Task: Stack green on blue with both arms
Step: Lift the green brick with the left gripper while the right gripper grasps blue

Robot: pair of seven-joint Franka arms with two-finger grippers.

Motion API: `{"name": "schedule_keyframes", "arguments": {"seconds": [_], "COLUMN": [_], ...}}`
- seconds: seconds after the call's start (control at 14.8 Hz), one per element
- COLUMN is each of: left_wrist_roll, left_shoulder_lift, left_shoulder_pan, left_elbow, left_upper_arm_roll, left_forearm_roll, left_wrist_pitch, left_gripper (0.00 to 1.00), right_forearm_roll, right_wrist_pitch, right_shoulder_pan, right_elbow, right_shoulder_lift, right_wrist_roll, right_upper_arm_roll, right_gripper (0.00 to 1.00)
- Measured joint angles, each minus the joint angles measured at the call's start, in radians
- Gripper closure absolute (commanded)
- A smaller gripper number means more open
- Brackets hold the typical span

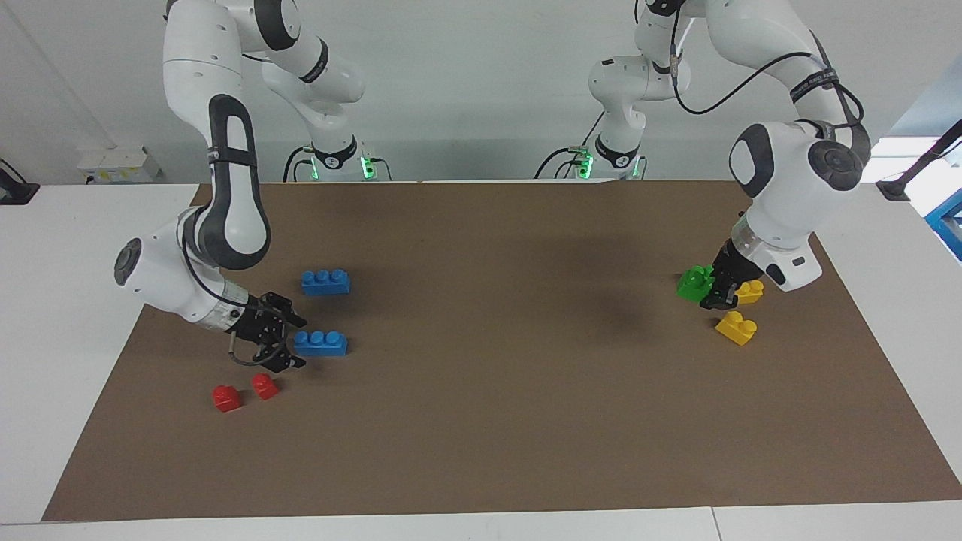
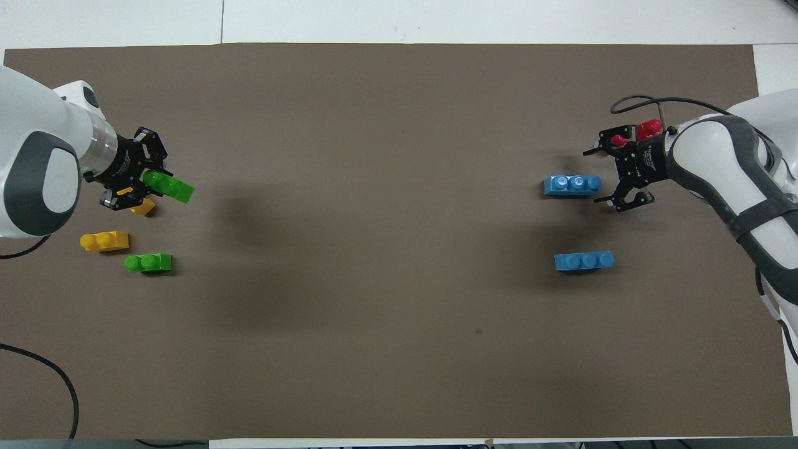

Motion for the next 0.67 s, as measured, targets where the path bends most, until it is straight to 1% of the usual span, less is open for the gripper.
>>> {"name": "schedule_keyframes", "arguments": {"seconds": [0.13, 0.27, 0.4, 0.47, 0.54, 0.61, 0.67], "left_wrist_roll": [-0.058, -0.126, -0.149, -0.155, -0.163, -0.169, -0.172], "left_shoulder_lift": [-0.028, -0.054, -0.082, -0.092, -0.100, -0.105, -0.107], "left_shoulder_pan": [-0.019, -0.028, -0.028, -0.028, -0.028, -0.028, -0.028], "left_elbow": [0.030, 0.042, 0.042, 0.042, 0.042, 0.042, 0.042], "left_upper_arm_roll": [-0.002, -0.011, -0.016, -0.015, -0.015, -0.015, -0.015], "left_forearm_roll": [0.000, 0.000, -0.001, -0.002, -0.002, -0.002, -0.002], "left_wrist_pitch": [-0.065, -0.091, -0.110, -0.118, -0.122, -0.123, -0.123], "left_gripper": [1.00, 1.00, 1.00, 1.00, 1.00, 1.00, 1.00], "right_forearm_roll": [0.007, 0.007, 0.007, 0.007, 0.007, 0.007, 0.007], "right_wrist_pitch": [0.013, 0.024, 0.026, 0.027, 0.031, 0.036, 0.037], "right_shoulder_pan": [0.000, 0.000, 0.000, 0.000, 0.000, 0.000, 0.000], "right_elbow": [-0.008, -0.016, -0.021, -0.022, -0.024, -0.025, -0.025], "right_shoulder_lift": [0.002, 0.002, 0.003, 0.003, 0.003, 0.003, 0.003], "right_wrist_roll": [-0.008, -0.017, -0.034, -0.039, -0.042, -0.043, -0.043], "right_upper_arm_roll": [0.000, 0.000, 0.000, 0.000, 0.000, 0.000, 0.000], "right_gripper": [0.00, 0.00, 0.00, 0.03, 0.15, 0.30, 0.53]}}
